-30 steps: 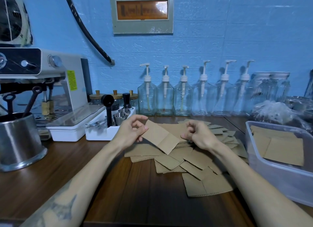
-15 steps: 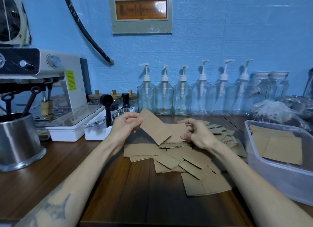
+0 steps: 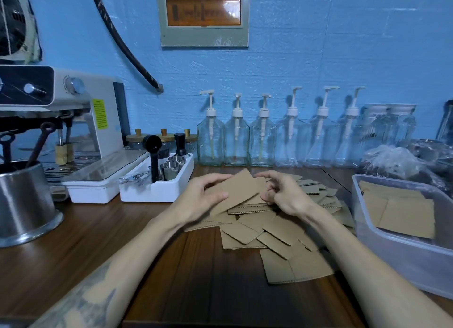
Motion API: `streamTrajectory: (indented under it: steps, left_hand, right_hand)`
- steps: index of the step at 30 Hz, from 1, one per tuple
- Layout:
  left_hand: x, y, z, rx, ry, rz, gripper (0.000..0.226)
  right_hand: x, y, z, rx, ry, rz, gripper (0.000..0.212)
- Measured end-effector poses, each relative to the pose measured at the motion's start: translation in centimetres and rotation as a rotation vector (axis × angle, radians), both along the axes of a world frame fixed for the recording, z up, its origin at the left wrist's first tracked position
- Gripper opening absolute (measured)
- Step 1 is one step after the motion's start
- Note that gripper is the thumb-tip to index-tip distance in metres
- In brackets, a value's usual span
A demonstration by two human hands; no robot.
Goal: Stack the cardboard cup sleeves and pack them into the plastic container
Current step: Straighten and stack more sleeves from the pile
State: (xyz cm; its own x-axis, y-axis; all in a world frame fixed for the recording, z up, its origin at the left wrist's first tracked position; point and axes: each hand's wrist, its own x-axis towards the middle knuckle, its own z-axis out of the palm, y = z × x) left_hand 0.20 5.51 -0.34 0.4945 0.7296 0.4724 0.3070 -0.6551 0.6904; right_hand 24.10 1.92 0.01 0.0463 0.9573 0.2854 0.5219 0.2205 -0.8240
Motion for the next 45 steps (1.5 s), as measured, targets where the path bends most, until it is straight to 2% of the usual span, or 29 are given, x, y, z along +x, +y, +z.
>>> streamTrajectory:
  steps: [4,7,11,13,16,19,23,26,29,33,36,39,41,45]
  left_hand:
    - [-0.2,0.3,0.0,0.084,0.03,0.103,0.033]
    - [0.0,0.8,-0.6,0.069,0.039,0.176,0.045]
    - [0.6,1.6,-1.5,-0.006,0.193,0.258,0.064]
    - [0.8,1.8,-1.7,-0.006,0.211,0.272,0.057]
    - [1.0,2.0,-1.6,0.043,0.123,0.219,0.037]
    - [1.0,2.0,-1.3,0.021,0.051,0.211,0.032]
    - [0.6,2.4,-1.5,0.041,0.084,0.185,0.031]
    - [0.2,2.6,-1.7,0.042,0.133,0.115,0.023]
    - [0.0,2.7,-1.8,0.03,0.132,0.093,0.021]
    - [0.0,2.7,-1.6,0.022,0.044,0.093,0.021]
    - [-0.9,3.0,-1.3,0.015,0.014,0.122,0.027]
    - [-2.3,3.3,-1.5,0.084,0.215,0.222,0.032]
    - [-2.9,3.2,-1.7,0.109,0.386,0.252,0.047]
    - [-3.2,2.4,-1.3,-0.054,0.571,0.182,0.09]
  right_hand:
    - [-0.4,-0.8,0.4,0.002,-0.029,0.04,0.059]
    - [-0.7,-1.2,0.6,-0.004,-0.059,0.077,0.059]
    - [-1.3,-1.4,0.7,-0.043,-0.046,0.115,0.061]
    - [-1.7,-1.5,0.7,-0.062,-0.004,0.142,0.061]
    - [-2.1,-1.5,0.6,-0.071,0.036,0.147,0.058]
    - [-2.2,-1.4,0.6,-0.011,0.016,0.158,0.054]
    - [-1.6,-1.0,0.2,0.159,-0.188,0.101,0.051]
    - [-1.4,-0.7,-0.2,0.148,-0.297,0.095,0.046]
    - [-1.5,-0.7,-0.3,0.146,-0.272,0.069,0.045]
    - [-1.5,-0.6,-0.1,0.142,-0.168,0.071,0.042]
    - [-0.7,-0.3,0.1,0.148,-0.128,0.025,0.041]
    - [0.3,0.1,-0.1,0.146,-0.146,-0.08,0.041]
    - [0.8,0.3,-0.5,0.124,-0.176,-0.134,0.041]
    - [1.0,0.4,-0.8,0.114,-0.21,-0.157,0.041]
